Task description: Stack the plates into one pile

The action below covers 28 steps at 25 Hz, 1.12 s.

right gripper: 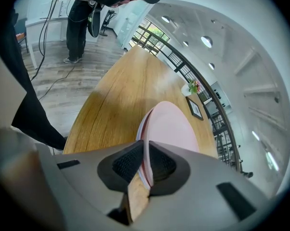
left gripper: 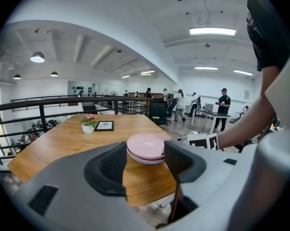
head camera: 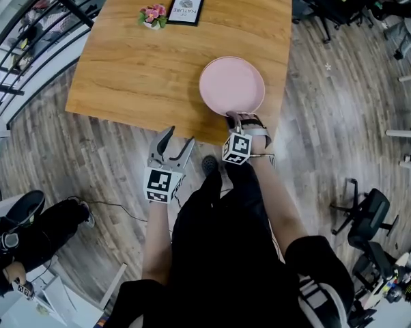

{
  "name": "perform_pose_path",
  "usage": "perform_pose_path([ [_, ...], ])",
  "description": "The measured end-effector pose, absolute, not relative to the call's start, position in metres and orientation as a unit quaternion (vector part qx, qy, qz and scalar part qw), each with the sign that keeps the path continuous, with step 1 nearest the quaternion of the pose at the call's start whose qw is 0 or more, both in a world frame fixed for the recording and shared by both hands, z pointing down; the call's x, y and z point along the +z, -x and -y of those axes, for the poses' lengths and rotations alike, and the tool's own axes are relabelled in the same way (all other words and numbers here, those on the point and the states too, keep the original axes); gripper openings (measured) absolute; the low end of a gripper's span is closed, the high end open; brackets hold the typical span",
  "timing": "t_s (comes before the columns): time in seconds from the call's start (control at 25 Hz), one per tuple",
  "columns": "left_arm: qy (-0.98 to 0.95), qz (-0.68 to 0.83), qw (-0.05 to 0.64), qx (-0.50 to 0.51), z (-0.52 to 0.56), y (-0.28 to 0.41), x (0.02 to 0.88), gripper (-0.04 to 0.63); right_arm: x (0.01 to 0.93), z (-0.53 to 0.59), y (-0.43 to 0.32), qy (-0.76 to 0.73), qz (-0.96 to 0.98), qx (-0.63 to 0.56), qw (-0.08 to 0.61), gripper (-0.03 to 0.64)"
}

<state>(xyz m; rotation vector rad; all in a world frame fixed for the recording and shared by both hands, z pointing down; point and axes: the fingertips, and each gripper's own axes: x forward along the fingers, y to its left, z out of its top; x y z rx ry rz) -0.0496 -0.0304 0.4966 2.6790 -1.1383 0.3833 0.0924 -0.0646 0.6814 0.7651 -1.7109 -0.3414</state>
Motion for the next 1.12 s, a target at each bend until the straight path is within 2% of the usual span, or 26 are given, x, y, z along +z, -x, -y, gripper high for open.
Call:
perform_pose_path([
  [0.16, -0.909, 0.384, 0.099, 0.126, 0.032, 0.05, 0.494, 0.25, 0.681, 0.066, -0.092, -0.337, 0.734, -0.135, 0.574, 0.049],
  [0.28, -0.91, 0.381, 0.1, 0.127, 0.032, 0.048, 0.494, 0.25, 0.677, 0.064, -0.093, -0.349, 0.741, -0.121, 0.561, 0.106],
  [0.56, -0.913, 0.377, 0.093, 0.129, 0.034, 0.046, 0.491, 0.25, 0.671, 0.053, -0.107, -0.358, 0.743, -0.107, 0.554, 0.107],
  [0.64, -0.912, 0.377, 0.094, 0.13, 0.035, 0.048, 0.491, 0.25, 0.662, 0.051, -0.112, -0.372, 0.746, -0.107, 0.543, 0.093],
  [0.72, -0.914, 0.374, 0.097, 0.128, 0.033, 0.047, 0.491, 0.25, 0.649, 0.048, -0.117, -0.389, 0.748, -0.111, 0.526, 0.03],
  [0.8, -0.916, 0.368, 0.101, 0.124, 0.031, 0.045, 0.489, 0.25, 0.634, 0.044, -0.123, -0.403, 0.753, -0.108, 0.509, 0.009],
  [1.12, -0.925, 0.348, 0.092, 0.125, 0.023, 0.033, 0.482, 0.236, 0.589, 0.032, -0.151, -0.466, 0.772, -0.031, 0.431, 0.009],
])
